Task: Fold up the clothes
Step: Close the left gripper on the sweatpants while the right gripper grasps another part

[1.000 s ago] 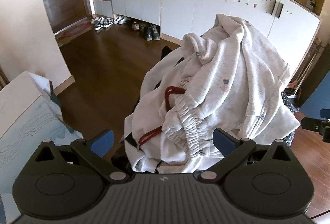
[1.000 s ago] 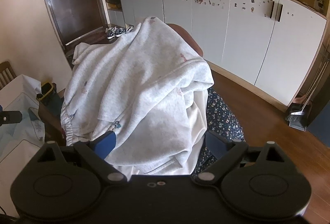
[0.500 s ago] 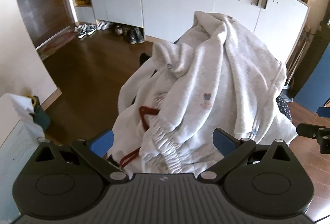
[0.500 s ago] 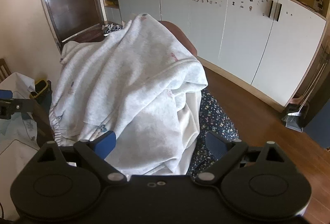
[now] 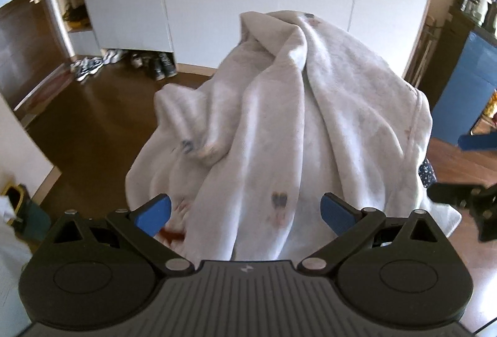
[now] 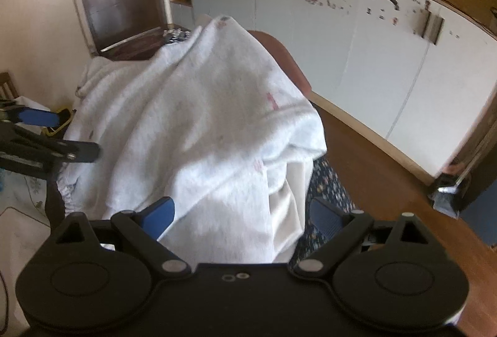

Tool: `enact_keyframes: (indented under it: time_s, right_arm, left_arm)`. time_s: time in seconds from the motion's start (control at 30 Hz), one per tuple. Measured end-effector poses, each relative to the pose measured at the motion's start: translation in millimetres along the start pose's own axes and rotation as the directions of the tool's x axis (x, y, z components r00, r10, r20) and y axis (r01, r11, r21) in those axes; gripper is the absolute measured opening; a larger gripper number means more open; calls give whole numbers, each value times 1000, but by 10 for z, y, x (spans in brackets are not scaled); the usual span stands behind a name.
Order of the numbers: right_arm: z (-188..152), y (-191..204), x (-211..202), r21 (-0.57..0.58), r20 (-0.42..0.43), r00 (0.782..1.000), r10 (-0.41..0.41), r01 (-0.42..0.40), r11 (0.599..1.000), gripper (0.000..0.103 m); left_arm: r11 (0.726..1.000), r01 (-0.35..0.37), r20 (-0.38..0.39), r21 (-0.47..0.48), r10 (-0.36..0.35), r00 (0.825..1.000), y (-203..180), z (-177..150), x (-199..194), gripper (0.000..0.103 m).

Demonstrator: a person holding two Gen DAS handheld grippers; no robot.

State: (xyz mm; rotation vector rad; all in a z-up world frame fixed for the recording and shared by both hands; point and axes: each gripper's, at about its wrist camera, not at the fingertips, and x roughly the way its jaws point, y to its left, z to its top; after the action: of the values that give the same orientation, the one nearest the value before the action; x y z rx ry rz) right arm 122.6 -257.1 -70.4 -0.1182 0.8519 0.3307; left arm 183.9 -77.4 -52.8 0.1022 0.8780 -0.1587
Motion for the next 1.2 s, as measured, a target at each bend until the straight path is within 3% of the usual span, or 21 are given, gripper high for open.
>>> enact_keyframes:
  time_s: [0.3, 0.37, 0.43, 0.53, 0.63, 0.77, 0.83, 0.9, 0.97, 1.13, 1.2]
  right_arm:
    - [181, -277, 187, 81, -18, 999, 39, -37, 996, 103]
    - [192, -330, 223, 110, -27, 998, 53, -49, 993, 103]
    - [175, -327, 220, 120, -26, 998, 59, -55, 991, 103]
    - [157, -292, 183, 115, -12, 998, 58, -57, 992, 103]
    - [156, -255, 128, 102, 5, 998, 57, -58, 993, 103]
    - [155, -227, 23, 68, 34, 998, 48, -50, 996, 103]
    - [149, -225, -27, 52, 49, 998, 44, -46, 998, 103]
    - [139, -221, -52, 36, 56, 997, 43, -45, 998, 103]
    - [134, -208, -53, 18, 63, 997, 44, -45, 999, 103]
    - [152, -206, 48, -7, 62, 997, 49, -49, 999, 103]
    - [175, -248, 33, 28, 61, 995, 84, -86, 996, 103]
  left_arm:
    - [997, 49, -23, 62, -48, 999, -32, 75, 262, 103]
    - [997, 52, -17, 49, -51, 999, 7, 93, 191, 92]
    - [998, 55, -11, 36, -54, 998, 46, 111, 120, 64]
    - [998, 59, -2, 16, -59, 998, 105, 136, 11, 34]
    - [996, 87, 23, -25, -86, 996, 213, 130, -160, 23]
    - [991, 110, 80, -80, -104, 991, 429, 60, -498, 20]
    - [992, 87, 110, -95, -76, 991, 552, 31, -664, 7]
    - [994, 3, 163, -113, 16, 987, 690, 34, -827, 0]
    - [989, -75, 214, -129, 102, 971, 875, 54, -956, 0]
    - [994, -59, 170, -87, 73, 983, 987, 36, -958, 1]
    - [997, 9, 135, -73, 1, 991, 925, 26, -902, 3]
